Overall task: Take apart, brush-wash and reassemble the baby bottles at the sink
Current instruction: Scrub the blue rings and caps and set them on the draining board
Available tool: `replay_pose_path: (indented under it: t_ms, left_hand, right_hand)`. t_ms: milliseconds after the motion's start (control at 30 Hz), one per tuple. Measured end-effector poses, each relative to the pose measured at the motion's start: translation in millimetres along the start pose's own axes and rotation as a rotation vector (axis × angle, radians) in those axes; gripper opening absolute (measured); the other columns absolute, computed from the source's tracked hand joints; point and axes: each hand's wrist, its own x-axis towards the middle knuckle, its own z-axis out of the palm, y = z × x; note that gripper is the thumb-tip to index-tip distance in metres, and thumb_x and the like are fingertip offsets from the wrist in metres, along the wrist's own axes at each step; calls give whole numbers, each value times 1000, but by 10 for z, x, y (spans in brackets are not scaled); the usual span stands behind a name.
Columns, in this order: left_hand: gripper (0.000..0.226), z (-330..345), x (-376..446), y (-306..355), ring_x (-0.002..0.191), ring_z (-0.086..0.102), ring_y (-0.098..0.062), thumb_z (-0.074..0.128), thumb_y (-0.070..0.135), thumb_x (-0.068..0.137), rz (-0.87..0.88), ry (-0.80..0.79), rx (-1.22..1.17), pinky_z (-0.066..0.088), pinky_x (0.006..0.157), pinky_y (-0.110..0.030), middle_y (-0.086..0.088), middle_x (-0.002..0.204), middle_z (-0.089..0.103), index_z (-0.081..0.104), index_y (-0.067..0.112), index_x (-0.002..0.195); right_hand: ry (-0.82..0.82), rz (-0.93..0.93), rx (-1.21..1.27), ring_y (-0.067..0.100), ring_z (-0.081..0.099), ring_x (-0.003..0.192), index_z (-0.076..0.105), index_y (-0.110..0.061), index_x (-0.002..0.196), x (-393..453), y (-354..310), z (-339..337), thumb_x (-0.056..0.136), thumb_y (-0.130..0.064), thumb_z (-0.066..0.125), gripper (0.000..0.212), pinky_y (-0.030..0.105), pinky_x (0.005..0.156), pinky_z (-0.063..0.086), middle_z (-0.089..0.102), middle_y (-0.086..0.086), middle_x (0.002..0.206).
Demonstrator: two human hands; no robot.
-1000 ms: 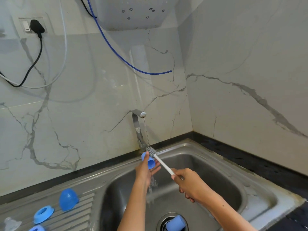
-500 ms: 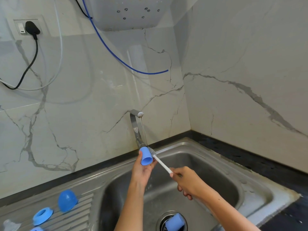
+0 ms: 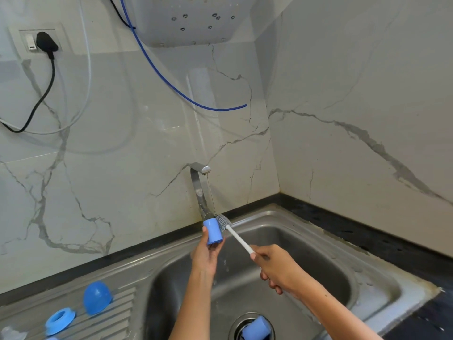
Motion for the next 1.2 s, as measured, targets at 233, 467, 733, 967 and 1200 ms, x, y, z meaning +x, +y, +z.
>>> replay_pose_path:
  t_ms: [233, 467, 733, 967, 1200]
  left_hand:
    - [12, -135, 19, -1, 88, 59, -25, 52, 7, 95, 36, -116, 330, 56, 69, -42, -18, 109, 57, 58, 3, 104]
    - [5, -109, -45, 58, 78, 58, -21, 56, 0, 91, 146, -19, 324, 54, 54, -26, -16, 97, 59, 61, 1, 91]
    - [7, -71, -51, 1, 77, 57, -22, 57, 4, 91, 115, 31, 226, 54, 46, -23, -16, 93, 58, 57, 0, 86]
    - [13, -56, 15, -51, 84, 59, -17, 66, 8, 86, 126, 95, 103, 50, 75, -26, -20, 117, 59, 57, 1, 92]
    - [24, -11, 55, -75, 99, 55, -32, 55, 18, 95, 9, 69, -165, 38, 106, -49, -26, 137, 47, 52, -1, 110]
  right_hand:
    - [6, -46, -56, 9, 32, 44, 50, -38, 136, -41, 22, -104, 102, -30, 44, 36, 19, 39, 32, 45, 1, 65]
    - [-1, -29, -55, 7, 34, 41, 51, -39, 134, -76, 35, -143, 100, -31, 45, 35, 18, 38, 32, 47, -1, 62]
    - [25, -38, -63, 8, 33, 41, 54, -37, 130, -12, -22, -9, 101, -28, 43, 33, 19, 39, 32, 45, 1, 64]
    - [39, 31, -35, 8, 32, 36, 52, -39, 134, -38, 11, -39, 101, -29, 43, 36, 17, 37, 32, 43, 0, 59]
    - [13, 22, -53, 8, 34, 35, 58, -39, 126, -109, -9, -61, 100, -29, 43, 31, 18, 36, 33, 45, 1, 58]
